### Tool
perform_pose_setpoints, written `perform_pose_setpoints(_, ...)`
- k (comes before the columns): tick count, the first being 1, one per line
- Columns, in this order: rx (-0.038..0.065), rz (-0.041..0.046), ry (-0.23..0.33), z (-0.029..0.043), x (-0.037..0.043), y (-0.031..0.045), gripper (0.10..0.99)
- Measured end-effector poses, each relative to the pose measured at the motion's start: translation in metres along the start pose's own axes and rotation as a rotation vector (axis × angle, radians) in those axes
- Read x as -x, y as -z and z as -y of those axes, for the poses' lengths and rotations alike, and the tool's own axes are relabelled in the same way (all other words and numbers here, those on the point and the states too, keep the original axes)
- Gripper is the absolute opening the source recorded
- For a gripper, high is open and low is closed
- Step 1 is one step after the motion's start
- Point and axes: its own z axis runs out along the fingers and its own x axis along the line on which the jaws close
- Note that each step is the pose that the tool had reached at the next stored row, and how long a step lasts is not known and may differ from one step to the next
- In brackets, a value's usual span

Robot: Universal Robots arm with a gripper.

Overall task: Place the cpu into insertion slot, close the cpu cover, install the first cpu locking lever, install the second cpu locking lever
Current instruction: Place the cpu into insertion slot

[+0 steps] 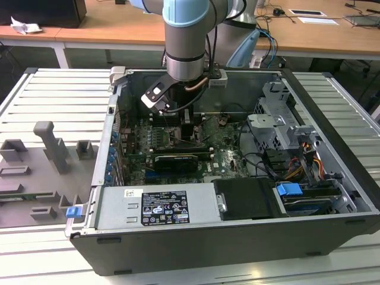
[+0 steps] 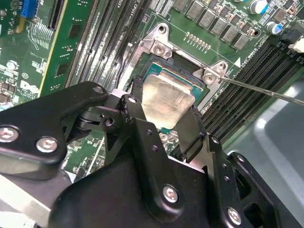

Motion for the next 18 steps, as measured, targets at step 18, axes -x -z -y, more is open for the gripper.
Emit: perform_pose_setpoints(18,0.000,0.0015,0.000,0.0000,-0.0016,-0.0039,0.604)
